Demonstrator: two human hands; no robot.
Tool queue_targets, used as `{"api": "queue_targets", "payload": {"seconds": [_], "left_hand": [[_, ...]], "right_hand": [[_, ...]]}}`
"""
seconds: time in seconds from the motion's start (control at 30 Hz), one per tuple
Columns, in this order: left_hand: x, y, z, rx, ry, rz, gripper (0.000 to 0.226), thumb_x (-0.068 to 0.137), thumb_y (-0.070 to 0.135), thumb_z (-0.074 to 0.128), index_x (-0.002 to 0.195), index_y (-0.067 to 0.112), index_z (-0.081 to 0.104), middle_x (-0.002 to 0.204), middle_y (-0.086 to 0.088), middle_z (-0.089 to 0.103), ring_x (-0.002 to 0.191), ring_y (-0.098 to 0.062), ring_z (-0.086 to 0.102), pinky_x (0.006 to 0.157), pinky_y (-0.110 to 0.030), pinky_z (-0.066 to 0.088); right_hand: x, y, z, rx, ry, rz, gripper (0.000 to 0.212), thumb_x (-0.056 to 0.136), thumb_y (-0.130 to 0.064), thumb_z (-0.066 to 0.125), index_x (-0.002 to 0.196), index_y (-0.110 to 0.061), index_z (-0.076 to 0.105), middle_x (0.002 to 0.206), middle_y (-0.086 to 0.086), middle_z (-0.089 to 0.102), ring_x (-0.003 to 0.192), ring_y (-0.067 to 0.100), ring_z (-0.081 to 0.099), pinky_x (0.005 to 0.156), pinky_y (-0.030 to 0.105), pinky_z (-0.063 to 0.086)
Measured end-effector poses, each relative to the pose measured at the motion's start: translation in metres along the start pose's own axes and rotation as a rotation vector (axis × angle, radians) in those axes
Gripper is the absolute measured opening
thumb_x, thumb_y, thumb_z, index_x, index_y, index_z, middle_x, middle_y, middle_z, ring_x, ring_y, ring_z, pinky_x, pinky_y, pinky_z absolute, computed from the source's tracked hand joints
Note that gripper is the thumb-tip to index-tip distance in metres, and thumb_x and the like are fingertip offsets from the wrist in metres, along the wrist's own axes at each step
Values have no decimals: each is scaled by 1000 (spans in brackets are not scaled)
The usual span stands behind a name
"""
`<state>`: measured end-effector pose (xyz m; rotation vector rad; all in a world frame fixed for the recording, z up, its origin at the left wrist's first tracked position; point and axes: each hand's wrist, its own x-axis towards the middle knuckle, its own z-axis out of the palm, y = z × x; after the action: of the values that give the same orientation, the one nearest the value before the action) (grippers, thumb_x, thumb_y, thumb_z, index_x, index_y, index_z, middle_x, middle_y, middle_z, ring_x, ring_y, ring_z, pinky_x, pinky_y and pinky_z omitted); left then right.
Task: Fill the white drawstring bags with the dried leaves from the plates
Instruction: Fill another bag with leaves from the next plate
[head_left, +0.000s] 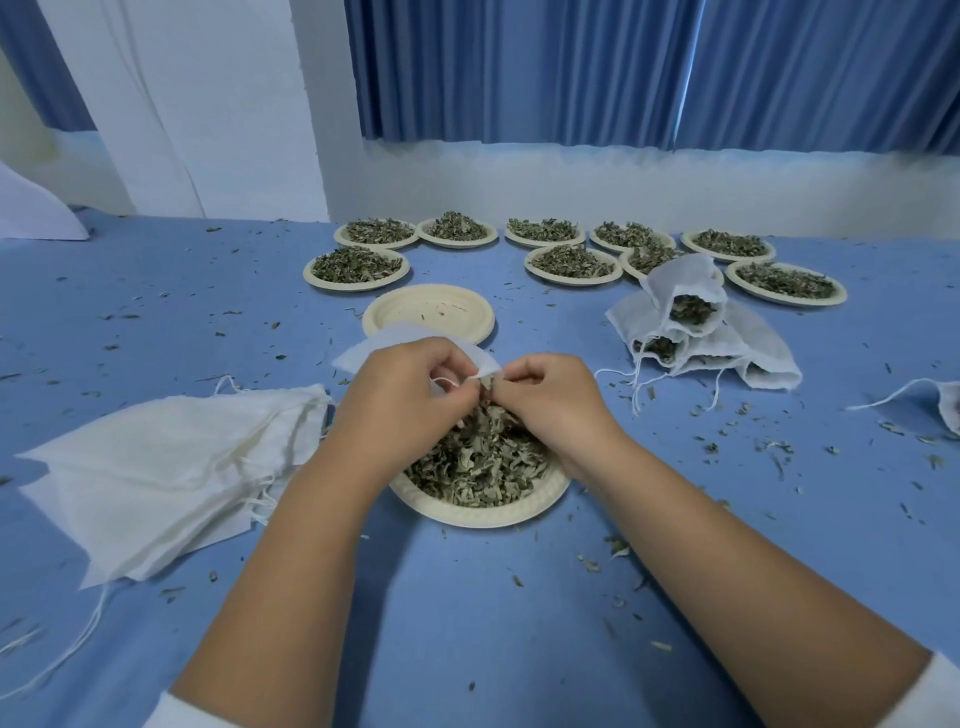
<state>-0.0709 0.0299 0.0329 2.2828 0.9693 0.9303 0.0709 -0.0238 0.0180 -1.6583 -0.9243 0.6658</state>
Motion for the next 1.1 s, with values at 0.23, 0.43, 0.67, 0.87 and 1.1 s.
{"api": "queue_targets", "payload": {"seconds": [0.23, 0.43, 0.67, 0.87, 1.1], "left_hand": [[5, -8, -1, -10, 130, -173, 4, 85, 28, 67, 81, 30, 67, 71, 15, 64, 57, 6, 55, 54, -18, 37], [6, -9, -2, -13, 155, -221, 2, 87, 30, 66, 84, 30, 67, 70, 15, 61, 60, 10, 54, 53, -13, 33], [5, -6, -2, -166, 117, -231, 6, 85, 30, 71, 90, 34, 71, 72, 7, 68, 60, -1, 56, 59, -23, 42], [4, -2, 0, -257, 71, -209, 8, 85, 24, 73, 91, 22, 78, 69, 13, 69, 64, -3, 61, 72, -24, 51], [4, 0, -4, -325, 126, -264, 11, 87, 23, 70, 78, 28, 74, 68, 1, 71, 61, -5, 60, 67, -22, 49]], "right_hand": [[-7, -11, -5, -88, -224, 10, 31, 81, -55, 69, 95, -27, 72, 99, -7, 70, 87, 5, 68, 71, 23, 60], [-9, -13, -7, -61, -243, 42, 46, 74, -22, 84, 111, -23, 57, 84, -3, 68, 64, 7, 72, 66, 25, 59], [-9, -13, -5, -34, -20, -160, 31, 74, -19, 84, 79, -21, 54, 82, 15, 67, 69, 23, 72, 77, 45, 59], [-9, -9, -3, -191, 40, -260, 23, 74, -21, 83, 74, -29, 61, 74, -9, 66, 68, 6, 61, 63, 22, 47], [-5, -12, -7, 225, -184, -51, 21, 86, -8, 72, 70, -22, 74, 84, -1, 75, 75, 8, 73, 74, 19, 58]]}}
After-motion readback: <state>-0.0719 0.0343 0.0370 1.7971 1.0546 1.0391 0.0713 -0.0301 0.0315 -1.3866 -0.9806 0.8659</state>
